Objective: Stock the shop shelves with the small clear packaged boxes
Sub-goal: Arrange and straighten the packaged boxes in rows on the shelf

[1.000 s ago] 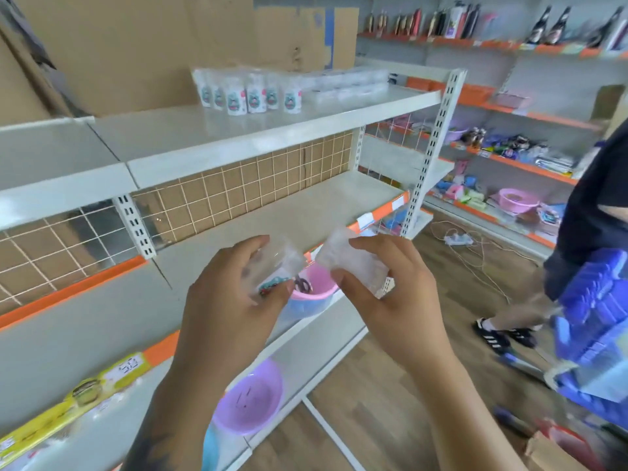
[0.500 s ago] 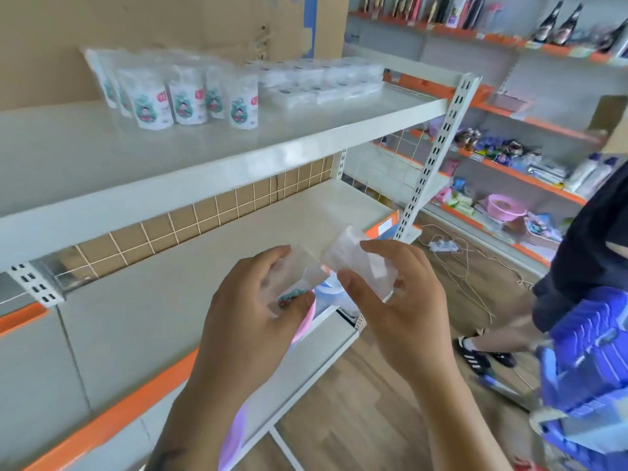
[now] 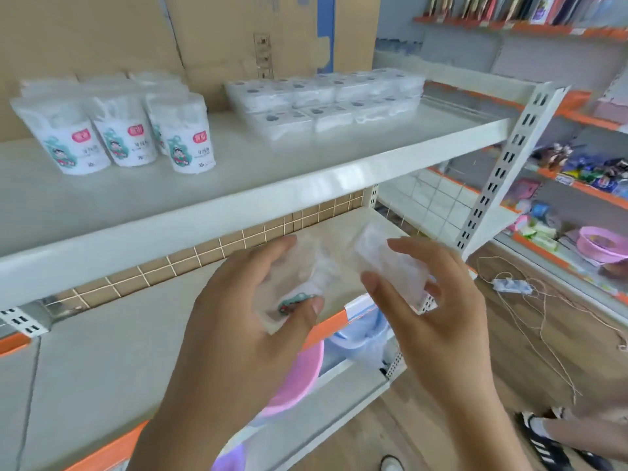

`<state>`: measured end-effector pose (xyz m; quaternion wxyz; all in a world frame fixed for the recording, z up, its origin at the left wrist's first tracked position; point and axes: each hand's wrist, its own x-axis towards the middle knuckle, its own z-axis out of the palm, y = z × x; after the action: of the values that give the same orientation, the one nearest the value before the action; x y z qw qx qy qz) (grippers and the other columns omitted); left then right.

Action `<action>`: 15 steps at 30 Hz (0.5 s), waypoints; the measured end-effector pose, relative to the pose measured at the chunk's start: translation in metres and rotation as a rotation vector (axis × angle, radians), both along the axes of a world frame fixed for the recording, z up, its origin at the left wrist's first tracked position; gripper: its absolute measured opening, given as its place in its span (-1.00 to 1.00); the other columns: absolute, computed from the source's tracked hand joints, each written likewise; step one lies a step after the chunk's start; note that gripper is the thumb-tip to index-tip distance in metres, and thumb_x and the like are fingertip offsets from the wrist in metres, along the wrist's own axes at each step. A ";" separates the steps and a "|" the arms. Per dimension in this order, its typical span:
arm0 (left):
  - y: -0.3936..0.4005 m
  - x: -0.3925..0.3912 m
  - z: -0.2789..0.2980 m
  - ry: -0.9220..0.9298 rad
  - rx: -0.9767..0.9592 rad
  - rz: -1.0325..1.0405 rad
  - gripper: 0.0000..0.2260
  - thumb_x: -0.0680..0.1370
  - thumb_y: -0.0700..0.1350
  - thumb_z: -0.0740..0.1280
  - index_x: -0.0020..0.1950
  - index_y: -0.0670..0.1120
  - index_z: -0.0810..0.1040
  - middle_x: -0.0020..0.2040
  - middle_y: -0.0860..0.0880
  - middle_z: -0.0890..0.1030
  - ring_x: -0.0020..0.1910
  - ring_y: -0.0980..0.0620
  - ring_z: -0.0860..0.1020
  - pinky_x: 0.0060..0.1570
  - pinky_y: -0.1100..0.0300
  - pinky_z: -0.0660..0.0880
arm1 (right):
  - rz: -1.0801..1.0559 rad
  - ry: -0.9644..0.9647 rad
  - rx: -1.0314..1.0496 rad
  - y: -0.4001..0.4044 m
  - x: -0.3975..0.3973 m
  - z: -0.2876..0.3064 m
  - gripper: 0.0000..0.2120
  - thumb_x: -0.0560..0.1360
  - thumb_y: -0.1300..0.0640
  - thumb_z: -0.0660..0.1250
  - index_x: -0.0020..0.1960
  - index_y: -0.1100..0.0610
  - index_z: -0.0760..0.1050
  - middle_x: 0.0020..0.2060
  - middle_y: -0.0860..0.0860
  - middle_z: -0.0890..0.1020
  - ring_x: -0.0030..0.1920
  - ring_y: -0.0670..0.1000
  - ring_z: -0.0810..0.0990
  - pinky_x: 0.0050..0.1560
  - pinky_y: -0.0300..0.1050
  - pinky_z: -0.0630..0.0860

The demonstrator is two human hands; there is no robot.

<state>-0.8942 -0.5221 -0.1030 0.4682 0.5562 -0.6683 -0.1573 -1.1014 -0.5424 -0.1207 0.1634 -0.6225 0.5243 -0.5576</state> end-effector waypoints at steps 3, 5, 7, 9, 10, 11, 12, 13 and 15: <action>-0.022 -0.030 0.015 -0.004 -0.084 0.122 -0.48 0.42 0.07 0.48 0.37 0.23 0.51 0.24 0.32 0.56 0.24 0.29 0.52 0.14 0.52 0.33 | 0.094 -0.012 -0.048 -0.045 -0.031 0.012 -0.67 0.44 -0.11 0.55 0.16 -0.14 0.58 0.18 -0.21 0.59 0.26 -0.06 0.56 0.17 -0.21 0.48; -0.035 -0.050 0.027 -0.008 -0.126 0.216 -0.48 0.43 0.09 0.48 0.38 0.24 0.50 0.25 0.32 0.56 0.23 0.30 0.52 0.16 0.49 0.35 | 0.173 -0.013 -0.072 -0.076 -0.053 0.022 -0.68 0.43 -0.12 0.53 0.16 -0.16 0.57 0.17 -0.22 0.59 0.25 -0.06 0.56 0.17 -0.15 0.50; -0.049 -0.068 0.041 -0.018 -0.161 0.312 -0.49 0.44 0.10 0.48 0.39 0.25 0.49 0.24 0.33 0.56 0.21 0.34 0.51 0.17 0.48 0.36 | 0.247 -0.019 -0.096 -0.105 -0.073 0.032 -0.68 0.45 -0.10 0.54 0.16 -0.16 0.57 0.17 -0.21 0.59 0.24 -0.05 0.57 0.17 -0.03 0.54; -0.063 -0.081 0.056 -0.065 -0.178 0.410 -0.50 0.48 0.10 0.52 0.40 0.22 0.49 0.24 0.33 0.55 0.16 0.40 0.49 0.16 0.53 0.33 | 0.319 -0.039 -0.109 -0.133 -0.089 0.040 -0.68 0.45 -0.05 0.54 0.17 -0.12 0.57 0.18 -0.19 0.58 0.23 -0.01 0.57 0.14 0.09 0.57; -0.071 -0.086 0.063 -0.090 -0.172 0.462 -0.50 0.49 0.09 0.53 0.41 0.20 0.49 0.25 0.31 0.55 0.14 0.42 0.47 0.16 0.52 0.32 | 0.357 -0.043 -0.111 -0.145 -0.095 0.044 -0.68 0.45 -0.04 0.56 0.17 -0.10 0.58 0.18 -0.18 0.57 0.21 0.01 0.58 0.13 0.11 0.57; -0.080 -0.089 0.071 -0.117 -0.158 0.510 -0.49 0.49 0.06 0.51 0.42 0.19 0.49 0.26 0.29 0.54 0.13 0.40 0.47 0.15 0.49 0.33 | 0.391 -0.034 -0.115 -0.157 -0.101 0.049 -0.68 0.45 -0.02 0.57 0.16 -0.10 0.58 0.17 -0.18 0.57 0.18 0.00 0.58 0.11 0.09 0.58; -0.087 -0.091 0.078 -0.153 -0.133 0.548 -0.48 0.49 0.04 0.50 0.44 0.17 0.49 0.28 0.25 0.54 0.12 0.38 0.46 0.14 0.43 0.33 | 0.421 -0.013 -0.122 -0.168 -0.107 0.053 -0.68 0.45 -0.01 0.57 0.16 -0.09 0.58 0.17 -0.20 0.57 0.15 -0.02 0.57 0.08 0.03 0.57; -0.094 -0.091 0.083 -0.202 -0.095 0.580 -0.48 0.49 0.03 0.48 0.45 0.15 0.48 0.28 0.22 0.53 0.14 0.34 0.44 0.13 0.37 0.33 | 0.450 0.014 -0.129 -0.178 -0.112 0.056 -0.68 0.45 0.00 0.57 0.16 -0.09 0.59 0.16 -0.21 0.56 0.14 -0.05 0.56 0.06 -0.05 0.55; -0.102 -0.086 0.094 -0.303 0.012 0.630 -0.48 0.50 0.05 0.46 0.46 0.16 0.47 0.31 0.19 0.54 0.21 0.21 0.49 0.17 0.23 0.34 | 0.493 0.054 -0.139 -0.193 -0.120 0.060 -0.67 0.45 0.01 0.56 0.17 -0.08 0.59 0.16 -0.22 0.55 0.13 -0.11 0.55 0.02 -0.23 0.49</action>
<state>-0.9805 -0.6244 -0.0085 0.3860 0.7550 -0.5246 0.0753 -1.2218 -0.7355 -0.0602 0.2371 -0.7560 0.3213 -0.5186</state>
